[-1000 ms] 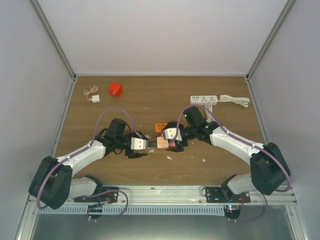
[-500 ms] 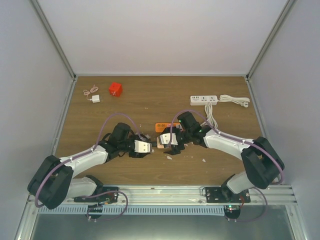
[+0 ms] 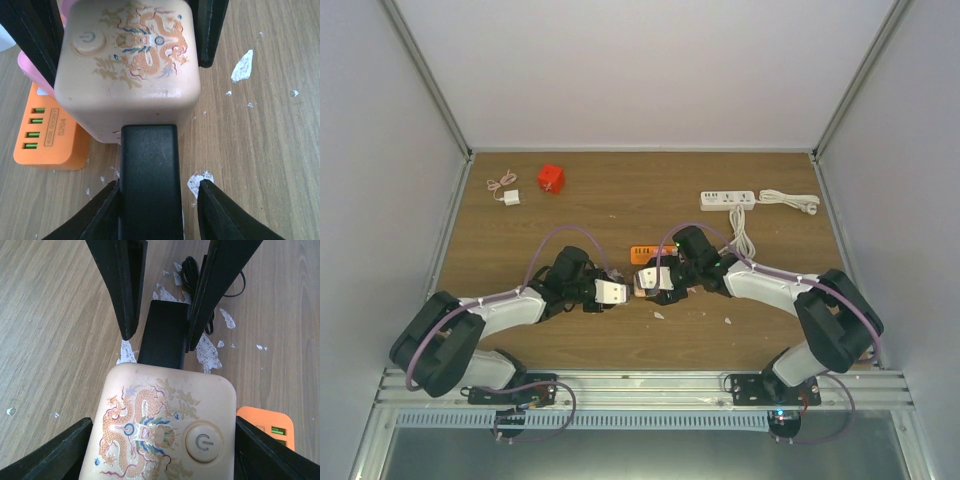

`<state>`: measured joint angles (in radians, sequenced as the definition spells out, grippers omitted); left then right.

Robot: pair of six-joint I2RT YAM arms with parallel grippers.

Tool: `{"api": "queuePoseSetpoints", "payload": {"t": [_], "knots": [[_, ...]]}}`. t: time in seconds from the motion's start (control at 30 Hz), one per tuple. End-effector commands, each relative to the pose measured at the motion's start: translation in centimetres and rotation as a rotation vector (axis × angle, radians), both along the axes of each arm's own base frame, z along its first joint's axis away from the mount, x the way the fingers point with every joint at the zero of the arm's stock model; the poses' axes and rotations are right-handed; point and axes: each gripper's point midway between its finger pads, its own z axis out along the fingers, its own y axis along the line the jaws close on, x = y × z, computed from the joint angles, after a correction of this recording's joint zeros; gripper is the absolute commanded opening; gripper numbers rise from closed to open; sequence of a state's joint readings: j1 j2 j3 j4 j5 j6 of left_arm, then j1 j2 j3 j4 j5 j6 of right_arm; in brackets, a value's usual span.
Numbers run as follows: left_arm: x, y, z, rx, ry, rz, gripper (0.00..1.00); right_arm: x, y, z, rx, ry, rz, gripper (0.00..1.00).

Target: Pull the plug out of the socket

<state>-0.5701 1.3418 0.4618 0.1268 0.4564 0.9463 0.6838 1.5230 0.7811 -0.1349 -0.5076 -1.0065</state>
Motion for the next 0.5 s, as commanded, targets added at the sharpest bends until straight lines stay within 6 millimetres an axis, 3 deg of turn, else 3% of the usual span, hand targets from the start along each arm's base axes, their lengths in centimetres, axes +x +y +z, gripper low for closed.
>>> {"api": "queuePoseSetpoints", "payload": {"t": [0.0,0.27,0.47], "knots": [[1.4,-0.8,1.0,-0.027,-0.057,0.015,0.38,-0.2,0.1,-0.5,-0.002,-0.016,0.001,0.68],[1.2,-0.3,0.7,-0.004,-0.064,0.018,0.24,-0.1,-0.3,-1.1,-0.025,-0.021,-0.016,0.55],[1.5,1.0,0.7,-0.001,-0.060,0.042,0.18,-0.4,-1.0,-1.7,-0.049,-0.012,-0.034,0.39]]}}
